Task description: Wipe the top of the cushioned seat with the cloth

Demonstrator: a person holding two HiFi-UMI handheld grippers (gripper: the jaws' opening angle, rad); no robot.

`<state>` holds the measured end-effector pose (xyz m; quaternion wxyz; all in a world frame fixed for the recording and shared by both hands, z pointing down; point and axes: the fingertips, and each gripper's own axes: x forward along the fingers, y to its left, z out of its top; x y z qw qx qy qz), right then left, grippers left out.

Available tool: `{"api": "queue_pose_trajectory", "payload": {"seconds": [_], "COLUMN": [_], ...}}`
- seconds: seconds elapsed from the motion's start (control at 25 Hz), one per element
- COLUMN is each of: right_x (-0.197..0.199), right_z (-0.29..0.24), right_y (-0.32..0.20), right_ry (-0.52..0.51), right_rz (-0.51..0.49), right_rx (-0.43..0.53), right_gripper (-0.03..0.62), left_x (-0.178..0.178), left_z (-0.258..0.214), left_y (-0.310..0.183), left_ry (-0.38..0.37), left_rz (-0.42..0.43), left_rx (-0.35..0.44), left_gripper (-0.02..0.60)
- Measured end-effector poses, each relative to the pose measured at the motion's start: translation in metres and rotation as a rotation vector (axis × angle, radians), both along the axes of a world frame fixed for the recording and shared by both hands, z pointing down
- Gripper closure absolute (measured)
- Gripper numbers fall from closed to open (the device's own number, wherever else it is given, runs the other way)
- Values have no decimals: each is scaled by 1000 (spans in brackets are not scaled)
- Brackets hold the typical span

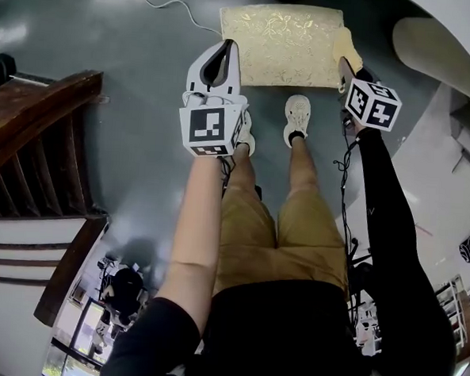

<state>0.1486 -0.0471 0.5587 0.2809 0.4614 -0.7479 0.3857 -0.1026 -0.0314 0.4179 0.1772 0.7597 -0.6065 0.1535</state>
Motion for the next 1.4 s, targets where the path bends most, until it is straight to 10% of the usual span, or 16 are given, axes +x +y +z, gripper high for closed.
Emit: {"api": "queue_pose_trajectory", "payload": {"seconds": [0.36, 0.56, 0.72, 1.4], "right_x": [-218, -268, -235, 26], "right_z": [-17, 26, 77, 93], "right_y": [63, 77, 73, 17], "right_ry": [-289, -277, -57, 184], "right_rz": [-263, -278, -245, 37], "right_rx": [-104, -215, -269, -239], "right_gripper": [536, 536, 536, 537], "left_x": [-78, -97, -95, -5], "left_z": [3, 11, 16, 16], "left_y": [28, 39, 45, 9], "left_ry": [-26, -31, -28, -9], "left_rz": [-51, -64, -59, 18], "left_rx": [-12, -21, -26, -20], "left_gripper": [574, 574, 574, 574]}}
